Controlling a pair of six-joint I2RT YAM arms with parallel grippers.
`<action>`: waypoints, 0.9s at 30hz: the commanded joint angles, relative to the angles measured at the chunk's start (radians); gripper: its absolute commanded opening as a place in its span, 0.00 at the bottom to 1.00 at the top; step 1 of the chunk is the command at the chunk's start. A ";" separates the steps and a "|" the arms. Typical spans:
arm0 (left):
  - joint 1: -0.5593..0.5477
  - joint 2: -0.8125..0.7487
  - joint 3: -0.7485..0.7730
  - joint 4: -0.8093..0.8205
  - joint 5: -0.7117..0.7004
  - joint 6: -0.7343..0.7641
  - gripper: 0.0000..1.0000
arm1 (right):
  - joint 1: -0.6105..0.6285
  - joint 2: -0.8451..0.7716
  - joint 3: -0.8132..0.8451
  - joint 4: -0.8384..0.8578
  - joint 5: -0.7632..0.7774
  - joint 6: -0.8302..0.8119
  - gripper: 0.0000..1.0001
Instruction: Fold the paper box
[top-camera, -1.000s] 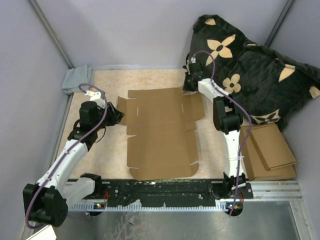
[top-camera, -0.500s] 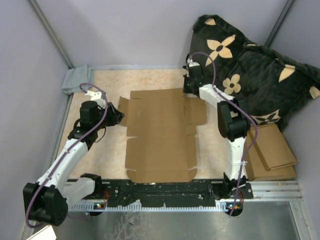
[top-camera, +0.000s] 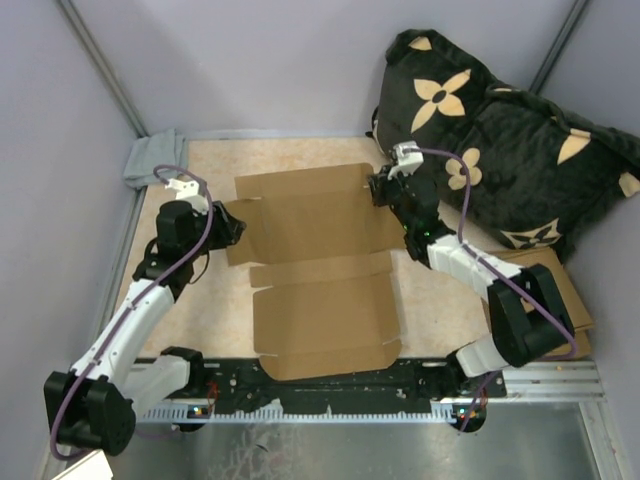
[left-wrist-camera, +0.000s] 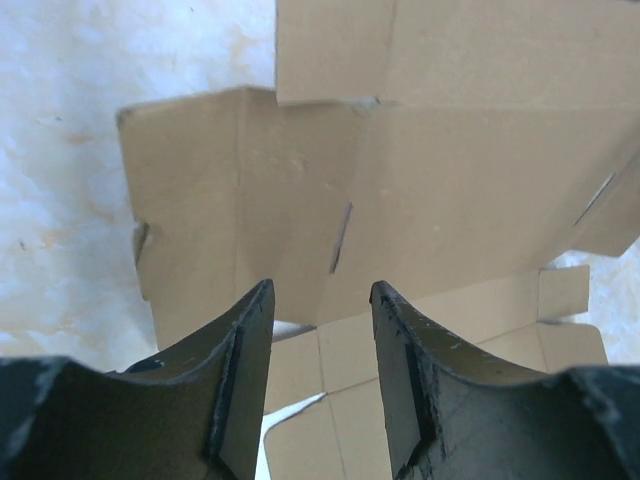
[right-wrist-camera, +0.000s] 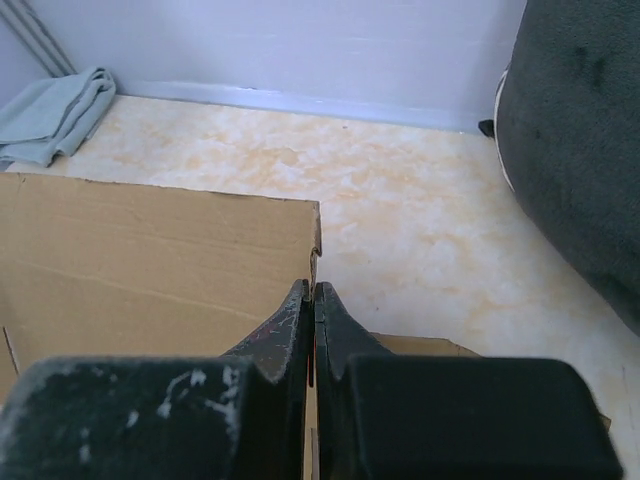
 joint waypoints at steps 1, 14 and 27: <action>0.001 -0.049 0.045 0.038 -0.085 0.032 0.51 | -0.002 -0.111 -0.093 0.214 -0.040 -0.001 0.00; 0.001 0.040 0.059 0.203 -0.090 -0.001 0.55 | -0.002 -0.200 -0.161 0.174 -0.100 0.031 0.00; 0.001 0.095 0.075 0.251 -0.067 -0.006 0.49 | -0.001 -0.237 -0.193 0.159 -0.128 0.030 0.00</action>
